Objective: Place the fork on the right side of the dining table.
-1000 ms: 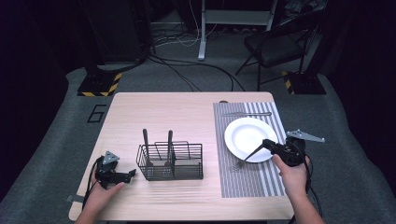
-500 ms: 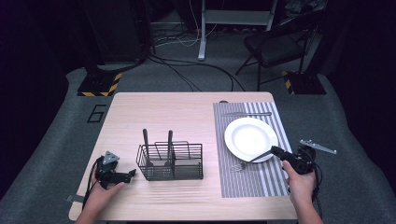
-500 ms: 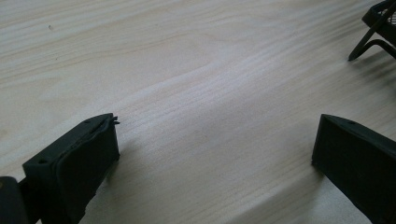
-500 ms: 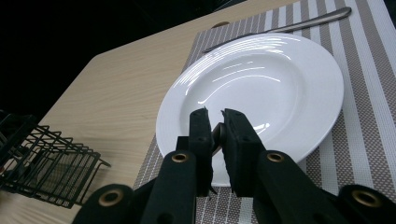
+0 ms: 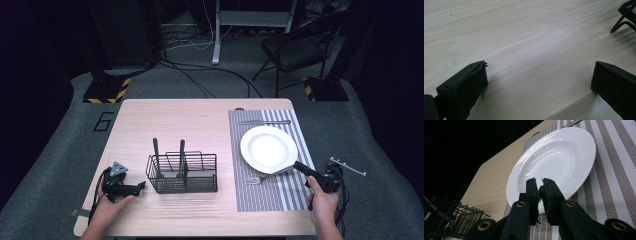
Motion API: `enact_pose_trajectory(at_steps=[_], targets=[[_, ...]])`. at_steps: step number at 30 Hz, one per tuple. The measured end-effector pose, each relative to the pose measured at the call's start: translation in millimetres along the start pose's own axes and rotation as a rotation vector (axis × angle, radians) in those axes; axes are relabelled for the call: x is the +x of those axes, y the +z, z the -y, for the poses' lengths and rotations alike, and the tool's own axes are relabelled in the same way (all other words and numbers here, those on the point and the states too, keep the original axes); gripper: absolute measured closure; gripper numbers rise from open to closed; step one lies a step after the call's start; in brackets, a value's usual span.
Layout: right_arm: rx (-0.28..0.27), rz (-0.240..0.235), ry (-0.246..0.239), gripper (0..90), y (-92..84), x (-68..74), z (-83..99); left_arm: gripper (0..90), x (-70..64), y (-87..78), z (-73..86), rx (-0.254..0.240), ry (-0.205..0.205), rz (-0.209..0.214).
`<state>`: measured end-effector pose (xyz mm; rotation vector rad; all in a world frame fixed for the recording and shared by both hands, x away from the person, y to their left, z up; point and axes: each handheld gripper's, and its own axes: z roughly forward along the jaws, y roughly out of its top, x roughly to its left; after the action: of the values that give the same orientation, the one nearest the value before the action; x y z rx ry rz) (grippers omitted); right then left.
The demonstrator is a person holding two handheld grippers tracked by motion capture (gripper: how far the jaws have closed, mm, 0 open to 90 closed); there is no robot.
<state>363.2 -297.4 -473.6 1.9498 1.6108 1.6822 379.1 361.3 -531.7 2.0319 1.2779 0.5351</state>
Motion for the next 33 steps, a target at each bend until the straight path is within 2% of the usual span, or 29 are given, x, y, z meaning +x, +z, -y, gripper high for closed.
enact_pose_trajectory(at_steps=[5, 9, 15, 20, 28, 30, 33], targets=[[-0.002, -0.013, 0.081, 82.7, -0.7, -10.4, 4.9, 0.2, 0.0, 0.0, 0.0, 0.0, 0.0, 0.0], [-0.003, -0.015, 0.13, 82.5, 0.1, -18.9, 7.2, 0.2, 0.1, -0.2, -0.1, 0.003, 0.001, 0.001], [-0.008, -0.011, 0.172, 82.2, 2.2, -28.6, 10.4, 0.2, 0.0, 0.0, 0.0, 0.0, 0.0, 0.0], [-0.023, -0.027, 0.248, 82.8, 3.6, -37.5, 15.1, 0.2, 0.0, 0.0, 0.0, 0.0, 0.0, 0.0], [-0.029, -0.048, 0.29, 83.1, 7.4, -45.9, 20.2, 0.2, 0.0, 0.0, 0.0, 0.0, 0.0, 0.0], [-0.021, -0.061, 0.336, 83.1, 8.3, -46.3, 21.2, 0.2, 0.0, 0.0, 0.0, 0.0, 0.001, 0.0], [-0.023, -0.049, 0.343, 82.8, 10.3, -51.1, 23.0, 0.2, 0.0, 0.0, 0.0, 0.0, 0.0, 0.0]])
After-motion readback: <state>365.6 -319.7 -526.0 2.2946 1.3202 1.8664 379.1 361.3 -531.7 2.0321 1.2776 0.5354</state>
